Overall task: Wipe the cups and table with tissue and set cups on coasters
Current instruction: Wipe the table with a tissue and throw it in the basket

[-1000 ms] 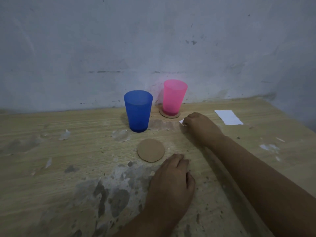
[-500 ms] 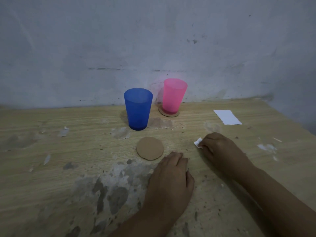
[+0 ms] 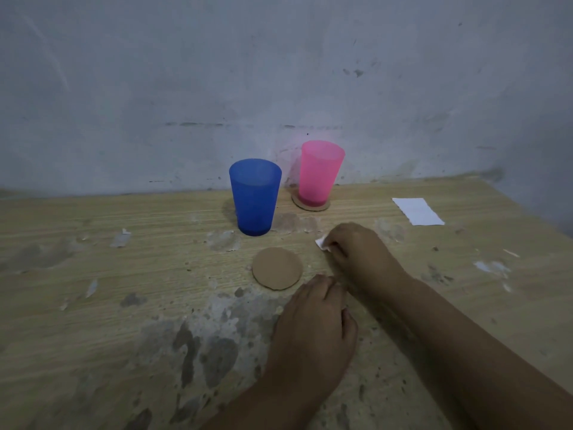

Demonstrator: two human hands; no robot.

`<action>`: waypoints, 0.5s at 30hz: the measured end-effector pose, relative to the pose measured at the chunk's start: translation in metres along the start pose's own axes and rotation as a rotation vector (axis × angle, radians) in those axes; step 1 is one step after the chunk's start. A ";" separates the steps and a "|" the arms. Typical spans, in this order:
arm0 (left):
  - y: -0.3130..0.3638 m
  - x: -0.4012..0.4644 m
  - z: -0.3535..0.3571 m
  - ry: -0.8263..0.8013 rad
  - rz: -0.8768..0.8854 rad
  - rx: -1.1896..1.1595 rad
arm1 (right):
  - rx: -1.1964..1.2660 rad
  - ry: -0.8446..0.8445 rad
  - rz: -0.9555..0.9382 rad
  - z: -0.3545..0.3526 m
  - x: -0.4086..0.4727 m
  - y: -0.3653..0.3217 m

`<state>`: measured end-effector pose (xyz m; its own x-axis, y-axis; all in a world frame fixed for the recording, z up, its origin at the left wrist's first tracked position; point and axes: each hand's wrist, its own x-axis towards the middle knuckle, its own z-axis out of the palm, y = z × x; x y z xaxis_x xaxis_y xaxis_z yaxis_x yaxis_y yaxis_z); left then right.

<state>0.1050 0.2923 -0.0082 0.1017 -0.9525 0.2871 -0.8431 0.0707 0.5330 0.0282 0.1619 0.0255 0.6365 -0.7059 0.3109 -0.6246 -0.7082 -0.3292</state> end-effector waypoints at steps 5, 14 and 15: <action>0.001 -0.001 0.000 0.018 -0.007 -0.001 | -0.089 -0.092 -0.071 -0.022 -0.050 0.016; 0.001 -0.001 0.000 0.011 -0.006 -0.011 | -0.214 -0.031 0.118 -0.031 -0.052 0.028; 0.000 -0.001 0.001 0.020 -0.003 -0.007 | -0.160 -0.033 0.076 -0.028 -0.053 0.019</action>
<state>0.1042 0.2929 -0.0086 0.1154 -0.9465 0.3014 -0.8392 0.0694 0.5394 -0.0304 0.1855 0.0275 0.5973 -0.7585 0.2605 -0.7339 -0.6479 -0.2037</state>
